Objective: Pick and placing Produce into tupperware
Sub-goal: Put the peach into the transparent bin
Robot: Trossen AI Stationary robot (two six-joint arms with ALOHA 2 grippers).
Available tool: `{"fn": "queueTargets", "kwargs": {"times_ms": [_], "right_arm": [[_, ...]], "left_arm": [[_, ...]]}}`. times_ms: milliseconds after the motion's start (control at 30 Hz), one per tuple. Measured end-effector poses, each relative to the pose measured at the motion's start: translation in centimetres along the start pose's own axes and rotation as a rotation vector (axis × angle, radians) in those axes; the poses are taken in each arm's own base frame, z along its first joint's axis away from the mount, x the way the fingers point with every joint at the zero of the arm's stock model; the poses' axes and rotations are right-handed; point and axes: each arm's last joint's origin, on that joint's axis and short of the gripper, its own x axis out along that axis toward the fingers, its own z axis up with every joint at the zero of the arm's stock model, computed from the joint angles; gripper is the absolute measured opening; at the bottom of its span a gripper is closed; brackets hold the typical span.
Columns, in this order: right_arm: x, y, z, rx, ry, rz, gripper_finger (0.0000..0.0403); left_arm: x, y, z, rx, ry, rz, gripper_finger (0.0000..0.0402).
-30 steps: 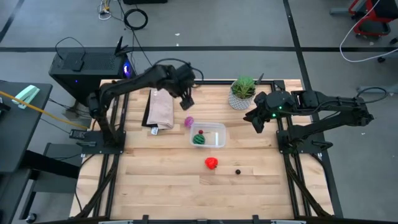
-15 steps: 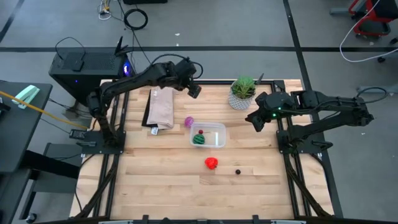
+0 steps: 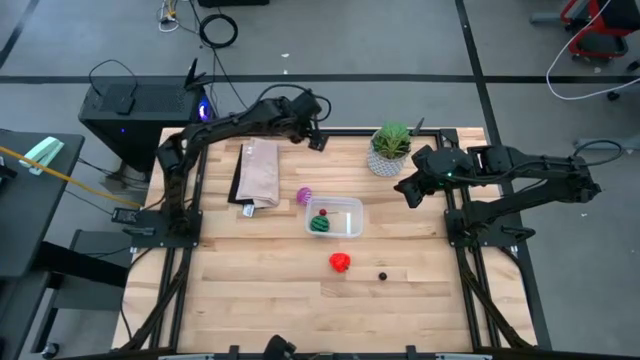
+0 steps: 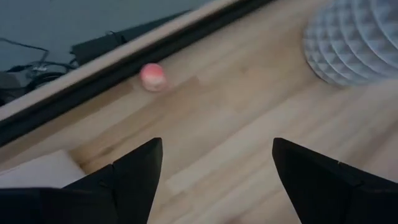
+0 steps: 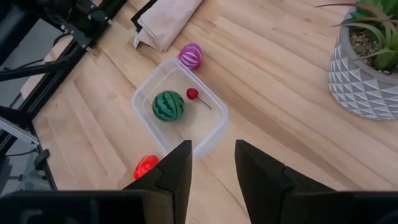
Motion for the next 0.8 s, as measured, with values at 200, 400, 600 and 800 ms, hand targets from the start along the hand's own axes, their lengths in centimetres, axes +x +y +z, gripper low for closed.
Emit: {"fn": "queueTargets", "kwargs": {"times_ms": [200,400,600,800], "right_arm": [[0.0,0.0,0.0,-0.019,-0.002,-0.001,0.0129],[0.0,0.0,0.0,-0.048,-0.002,-0.001,0.0129],[0.0,0.0,0.0,-0.109,0.0,-0.001,0.0129],[0.0,0.0,0.0,-0.153,0.0,-0.001,0.0129]], "left_arm": [[-1.0,0.1,1.5,-0.034,0.011,-0.169,0.0307],[-4.3,1.9,5.5,-0.066,-0.094,-0.201,0.0292],[-6.0,4.1,8.5,-0.076,-0.079,-0.139,0.026],[-4.6,5.6,9.8,-0.114,-0.044,-0.108,0.0221]]}}
